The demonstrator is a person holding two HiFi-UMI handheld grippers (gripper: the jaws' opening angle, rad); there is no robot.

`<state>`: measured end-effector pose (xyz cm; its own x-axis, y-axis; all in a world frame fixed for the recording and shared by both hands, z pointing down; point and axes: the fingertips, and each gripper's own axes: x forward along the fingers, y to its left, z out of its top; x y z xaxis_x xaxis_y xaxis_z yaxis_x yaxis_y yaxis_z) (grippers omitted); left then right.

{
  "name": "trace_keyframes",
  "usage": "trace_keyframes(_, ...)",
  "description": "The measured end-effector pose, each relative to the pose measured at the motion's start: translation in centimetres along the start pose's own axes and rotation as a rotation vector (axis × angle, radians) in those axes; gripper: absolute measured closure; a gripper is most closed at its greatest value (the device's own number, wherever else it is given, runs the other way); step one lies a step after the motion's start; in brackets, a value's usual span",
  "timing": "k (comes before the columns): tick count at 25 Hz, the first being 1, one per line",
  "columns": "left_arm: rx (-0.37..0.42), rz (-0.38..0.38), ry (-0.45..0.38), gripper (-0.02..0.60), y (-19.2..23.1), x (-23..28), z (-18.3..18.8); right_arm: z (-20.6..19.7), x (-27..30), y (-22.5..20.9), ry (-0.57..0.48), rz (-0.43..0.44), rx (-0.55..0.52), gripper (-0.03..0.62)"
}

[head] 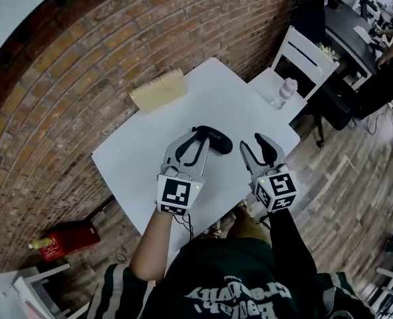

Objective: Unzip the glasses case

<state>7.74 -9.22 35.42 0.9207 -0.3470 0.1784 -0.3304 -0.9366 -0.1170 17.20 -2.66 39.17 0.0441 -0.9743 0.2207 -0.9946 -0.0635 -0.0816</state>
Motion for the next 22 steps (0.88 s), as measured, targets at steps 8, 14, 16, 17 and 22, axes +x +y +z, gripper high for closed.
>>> trace_keyframes(8,0.101,-0.11,0.207,0.453,-1.5,5.4,-6.1,-7.4,3.5,-1.6,0.174,0.08,0.076,0.398)
trace_keyframes(14,0.272,-0.321,0.408,0.414,-4.1,9.4,-12.1,-11.3,4.7,-2.8,0.256,0.149,0.136,0.39)
trace_keyframes(16,0.338,-0.433,0.497,0.366,-5.2,9.9,-14.6,-11.7,4.8,-3.2,0.261,0.173,0.145,0.39)
trace_keyframes(17,0.377,-0.469,0.533,0.359,-5.4,10.2,-15.6,-11.8,4.9,-3.5,0.262,0.184,0.145,0.39)
trace_keyframes(22,0.544,-0.557,0.655,0.354,-4.7,11.8,-19.2,-13.2,4.8,-4.1,0.296,0.209,0.165,0.39)
